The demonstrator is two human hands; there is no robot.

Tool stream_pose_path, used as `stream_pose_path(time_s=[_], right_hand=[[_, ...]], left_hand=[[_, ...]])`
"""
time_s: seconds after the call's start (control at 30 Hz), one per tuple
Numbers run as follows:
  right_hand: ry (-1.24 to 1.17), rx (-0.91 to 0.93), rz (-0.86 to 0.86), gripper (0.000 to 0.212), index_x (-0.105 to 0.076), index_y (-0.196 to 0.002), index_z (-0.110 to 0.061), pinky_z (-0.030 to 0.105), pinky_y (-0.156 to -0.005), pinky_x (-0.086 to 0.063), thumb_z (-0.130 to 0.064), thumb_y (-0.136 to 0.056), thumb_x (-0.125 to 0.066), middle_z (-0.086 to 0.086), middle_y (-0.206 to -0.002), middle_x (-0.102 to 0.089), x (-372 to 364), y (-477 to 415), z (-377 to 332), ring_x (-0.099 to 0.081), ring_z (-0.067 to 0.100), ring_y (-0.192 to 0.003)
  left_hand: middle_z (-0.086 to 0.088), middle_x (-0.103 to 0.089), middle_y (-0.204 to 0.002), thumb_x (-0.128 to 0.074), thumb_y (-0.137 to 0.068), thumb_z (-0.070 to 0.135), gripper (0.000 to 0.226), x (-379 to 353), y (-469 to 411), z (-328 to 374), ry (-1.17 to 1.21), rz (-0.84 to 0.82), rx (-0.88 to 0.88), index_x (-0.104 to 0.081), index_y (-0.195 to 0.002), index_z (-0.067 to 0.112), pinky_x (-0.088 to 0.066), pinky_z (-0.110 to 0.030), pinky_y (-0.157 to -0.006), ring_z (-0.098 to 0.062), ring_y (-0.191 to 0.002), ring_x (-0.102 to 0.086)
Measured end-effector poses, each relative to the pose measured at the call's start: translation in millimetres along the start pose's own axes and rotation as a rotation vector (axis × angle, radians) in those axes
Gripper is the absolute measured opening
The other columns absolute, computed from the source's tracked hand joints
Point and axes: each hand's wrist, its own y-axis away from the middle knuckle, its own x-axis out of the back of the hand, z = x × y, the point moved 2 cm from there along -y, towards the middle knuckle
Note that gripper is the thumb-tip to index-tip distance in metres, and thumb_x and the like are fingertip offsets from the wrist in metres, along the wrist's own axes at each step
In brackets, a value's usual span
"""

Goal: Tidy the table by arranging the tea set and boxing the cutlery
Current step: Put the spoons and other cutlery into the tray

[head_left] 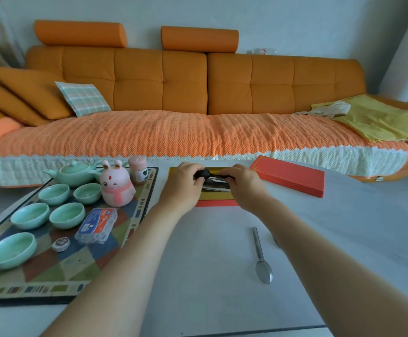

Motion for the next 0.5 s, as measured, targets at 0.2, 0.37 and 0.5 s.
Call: stream_pose_path(time_s=[0.2, 0.37, 0.5], right_hand=[[0.068, -0.062, -0.09, 0.037, -0.07, -0.118, -0.017, 0.026, -0.077, -0.038, -0.002, -0.095, -0.044, 0.006, -0.109, -0.061, -11.9, -7.9, 1.6, -0.054, 0.022, -0.095], [0.033, -0.021, -0.069, 0.038, -0.073, -0.113, -0.018, 0.03, -0.081, -0.044, -0.002, -0.093, -0.044, 0.004, -0.102, -0.064, -6.9, -1.6, -2.0, -0.054, 0.02, -0.096], [0.036, 0.002, -0.207, 0.042, -0.073, -0.109, -0.024, 0.027, -0.056, -0.041, -0.004, -0.093, -0.039, -0.001, -0.083, -0.064, -0.6, 9.5, -7.3, -0.052, 0.011, -0.068]], left_hand=[[0.005, -0.049, -0.141, -0.049, -0.1, 0.028, 0.039, -4.7, 7.5, -7.7, -0.248, -0.182, -0.097, -0.054, -0.137, 0.018, -0.04, -0.038, -0.104, -0.019, -0.128, -0.045], [0.001, -0.046, -0.145, -0.047, -0.1, 0.034, 0.044, -5.9, 11.3, -7.4, -0.369, -0.238, -0.126, -0.049, -0.14, 0.017, -0.034, -0.037, -0.105, -0.022, -0.132, -0.04], [0.002, -0.044, -0.146, -0.047, -0.1, 0.036, 0.047, -5.8, 13.1, -5.3, -0.39, -0.221, -0.121, -0.046, -0.143, 0.017, -0.032, -0.035, -0.107, -0.02, -0.133, -0.039]])
